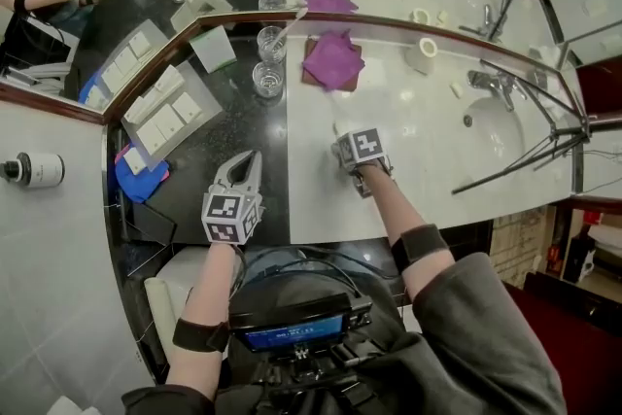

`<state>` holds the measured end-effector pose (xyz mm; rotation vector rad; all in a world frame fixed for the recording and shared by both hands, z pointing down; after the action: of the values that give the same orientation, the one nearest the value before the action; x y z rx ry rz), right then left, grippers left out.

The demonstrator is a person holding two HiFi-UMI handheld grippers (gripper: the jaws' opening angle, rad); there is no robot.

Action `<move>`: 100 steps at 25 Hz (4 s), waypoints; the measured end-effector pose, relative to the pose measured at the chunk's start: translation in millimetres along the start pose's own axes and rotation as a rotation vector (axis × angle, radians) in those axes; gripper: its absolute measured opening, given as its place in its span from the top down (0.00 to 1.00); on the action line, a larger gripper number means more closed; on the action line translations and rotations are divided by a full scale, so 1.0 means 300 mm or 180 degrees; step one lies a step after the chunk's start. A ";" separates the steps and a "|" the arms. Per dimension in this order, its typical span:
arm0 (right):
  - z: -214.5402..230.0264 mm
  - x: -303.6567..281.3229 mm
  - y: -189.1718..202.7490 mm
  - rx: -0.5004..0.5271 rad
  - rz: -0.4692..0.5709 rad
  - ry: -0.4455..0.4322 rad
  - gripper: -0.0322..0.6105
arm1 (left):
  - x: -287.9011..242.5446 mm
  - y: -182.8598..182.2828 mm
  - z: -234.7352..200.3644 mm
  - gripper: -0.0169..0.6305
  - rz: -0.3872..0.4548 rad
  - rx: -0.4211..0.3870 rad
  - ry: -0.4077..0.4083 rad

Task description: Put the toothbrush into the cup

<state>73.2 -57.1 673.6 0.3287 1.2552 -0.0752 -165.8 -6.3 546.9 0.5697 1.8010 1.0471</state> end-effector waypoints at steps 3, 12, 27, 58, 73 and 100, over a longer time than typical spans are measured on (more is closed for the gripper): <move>-0.007 -0.019 0.010 0.0047 -0.0115 0.0027 0.68 | -0.006 -0.003 -0.002 0.97 -0.0003 0.0016 -0.0018; 0.037 -0.032 0.025 0.0086 -0.0210 0.0250 0.87 | -0.017 0.013 -0.003 0.97 -0.0045 0.0062 -0.0045; 0.030 0.005 0.015 0.0101 0.0017 0.0033 0.87 | -0.034 -0.007 0.028 0.97 -0.0040 0.0044 -0.0039; 0.054 0.524 -0.027 0.0583 0.2208 -0.0840 0.87 | -0.005 -0.091 0.286 0.97 0.0077 -0.0228 -0.0097; -0.110 0.558 -0.123 0.0733 0.2715 -0.1304 0.87 | 0.068 -0.039 0.269 0.97 0.0117 -0.0079 -0.0384; -0.406 0.276 -0.787 0.0364 0.3209 -0.1753 0.87 | -0.212 -0.088 -0.125 0.97 0.0283 -0.0028 -0.0524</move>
<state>-68.3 -236.8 514.9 0.9356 0.4409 0.5918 -169.1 -82.9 563.2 0.7153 1.6391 1.0365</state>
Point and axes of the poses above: the fingertips, and each gripper's own axes: x backward along the fingers, z to its right, y out of its underside, the point moved 3 cm from there along x, backward along the fingers, and after that the axes turned 4 degrees about -x, right-handed, at the moved point
